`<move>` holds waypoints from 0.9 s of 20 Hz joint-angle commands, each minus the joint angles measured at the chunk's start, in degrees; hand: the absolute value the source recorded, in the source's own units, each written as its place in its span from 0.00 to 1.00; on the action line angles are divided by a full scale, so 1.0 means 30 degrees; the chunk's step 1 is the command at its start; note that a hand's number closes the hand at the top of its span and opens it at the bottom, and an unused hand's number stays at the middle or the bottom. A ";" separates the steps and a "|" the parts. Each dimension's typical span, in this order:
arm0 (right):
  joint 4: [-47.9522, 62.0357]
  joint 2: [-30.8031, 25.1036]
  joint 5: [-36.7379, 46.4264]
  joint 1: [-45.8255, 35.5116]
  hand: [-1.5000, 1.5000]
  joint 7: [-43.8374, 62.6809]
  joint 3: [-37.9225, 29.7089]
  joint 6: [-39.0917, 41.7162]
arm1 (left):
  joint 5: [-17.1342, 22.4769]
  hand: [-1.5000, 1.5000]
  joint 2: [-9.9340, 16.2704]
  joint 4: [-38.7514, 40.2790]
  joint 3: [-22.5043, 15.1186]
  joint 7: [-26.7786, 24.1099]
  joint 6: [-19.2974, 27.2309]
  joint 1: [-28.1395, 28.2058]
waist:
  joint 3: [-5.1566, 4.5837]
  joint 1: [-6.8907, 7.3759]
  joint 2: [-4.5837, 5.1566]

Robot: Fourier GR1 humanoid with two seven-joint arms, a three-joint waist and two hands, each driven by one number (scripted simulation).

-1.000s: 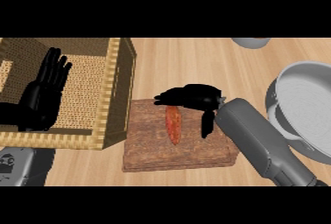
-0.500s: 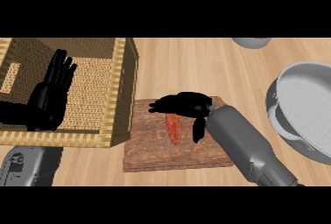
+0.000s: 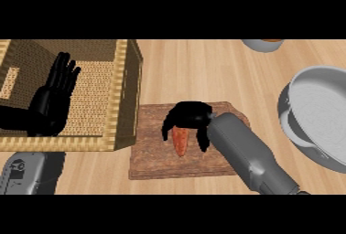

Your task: Pick the sweet potato from the cutting board and place it in the pot

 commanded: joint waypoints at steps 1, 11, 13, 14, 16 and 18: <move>-0.0998 0.0604 -0.1010 0.1418 1.00 -0.0034 0.1598 -0.1779 | -0.0228 0.50 -0.0076 0.1080 0.0349 0.0218 0.0623 -0.1164 | 0.0129 0.0130 0.0201; -0.2621 -0.0102 0.0211 0.1886 1.00 0.0518 0.0009 -0.3192 | -0.0499 0.50 -0.0444 -0.0864 0.0398 0.0586 0.0428 0.0324 | 0.0128 -0.0168 0.0063; -0.2495 0.0507 0.0171 0.1427 1.00 0.1388 -0.0688 -0.3457 | -0.0009 0.50 0.0012 -0.1301 0.0738 0.1033 -0.0296 0.0682 | 0.0127 -0.0077 0.0078; -0.1276 0.0322 -0.0137 0.0246 1.00 0.4468 -0.2313 -0.3694 | -0.0955 0.50 -0.0933 0.0278 0.0423 0.0136 0.0939 -0.0796 | 0.0126 -0.0376 0.0206; -0.0428 -0.0543 -0.0423 -0.0410 1.00 0.8959 -0.4629 -0.4247 | -0.0444 0.50 -0.0417 -0.0020 0.0723 0.0191 -0.0030 0.0001 | 0.0085 -0.0546 0.0157; 0.0175 -0.1261 -0.0429 -0.0576 1.00 1.2070 -0.5971 -0.5166 | -0.0471 0.50 -0.0251 -0.0220 0.1020 0.0000 -0.0107 0.0254 | 0.0024 -0.0692 0.0020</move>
